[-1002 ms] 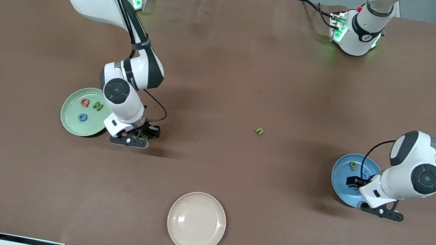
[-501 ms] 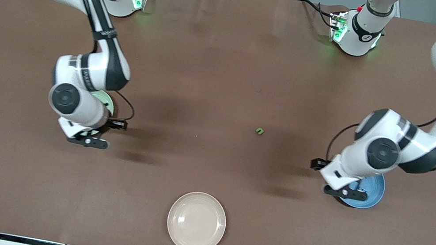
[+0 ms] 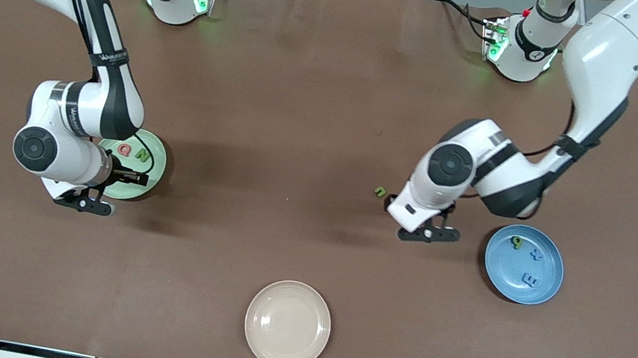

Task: Sort upper and lower case letters into plates
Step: 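Drop the B in the green plate while the left gripper grasps the u, then retract the right arm while the left gripper carries the u to the plate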

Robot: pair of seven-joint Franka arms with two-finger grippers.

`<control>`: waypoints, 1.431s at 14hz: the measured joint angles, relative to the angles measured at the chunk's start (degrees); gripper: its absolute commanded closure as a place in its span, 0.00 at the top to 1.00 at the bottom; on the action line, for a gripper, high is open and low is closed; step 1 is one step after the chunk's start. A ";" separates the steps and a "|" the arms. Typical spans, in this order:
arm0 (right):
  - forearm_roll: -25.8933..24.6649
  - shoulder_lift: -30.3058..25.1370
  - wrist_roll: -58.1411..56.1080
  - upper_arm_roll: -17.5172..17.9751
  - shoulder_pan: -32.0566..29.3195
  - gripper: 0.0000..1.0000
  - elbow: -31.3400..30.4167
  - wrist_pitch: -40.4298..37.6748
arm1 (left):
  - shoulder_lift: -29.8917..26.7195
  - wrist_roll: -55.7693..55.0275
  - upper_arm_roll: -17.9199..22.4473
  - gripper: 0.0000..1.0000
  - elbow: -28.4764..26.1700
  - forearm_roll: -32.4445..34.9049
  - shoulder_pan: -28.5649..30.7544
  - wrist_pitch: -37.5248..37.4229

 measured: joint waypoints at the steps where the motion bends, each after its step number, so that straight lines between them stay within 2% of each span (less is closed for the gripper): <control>1: 0.00 0.76 0.00 0.00 -0.30 0.10 -0.09 0.45 | 0.42 -2.05 0.01 0.99 -0.44 0.00 -0.86 1.76; 2: 0.00 1.55 0.00 0.00 -0.46 0.11 -0.10 0.82 | 0.81 -3.55 0.05 0.99 -1.32 0.00 -1.53 3.58; 3: 0.00 2.32 0.00 0.01 -0.52 0.24 -0.11 1.36 | 1.12 -4.28 0.06 0.99 -2.45 0.00 -1.89 5.12; 4: 0.00 3.03 0.01 0.04 -0.52 0.74 -0.11 2.12 | 1.36 -4.68 0.08 0.99 -3.89 0.00 -2.03 6.70; 5: 0.00 3.68 0.02 0.12 -0.52 1.00 -0.14 2.75 | 1.56 -4.80 0.14 0.99 -5.46 0.00 -2.03 8.48; 8: 0.00 4.37 0.04 0.29 -0.52 1.00 -0.12 2.98 | 2.16 -5.97 0.46 0.98 -8.54 2.63 -1.99 12.61; 11: -0.01 3.86 0.03 0.54 -0.51 1.00 0.59 2.17 | 3.10 -9.52 0.48 0.90 -9.87 6.95 -1.99 13.33; 18: -0.03 -0.02 0.02 0.56 -0.55 1.00 9.17 -10.70 | 5.00 -9.76 0.51 0.71 -10.63 7.50 -1.98 15.03; 20: -0.13 -1.21 -1.49 0.41 -0.74 1.00 11.70 -13.33 | 5.08 -9.76 0.53 0.63 -10.64 7.51 -1.98 15.97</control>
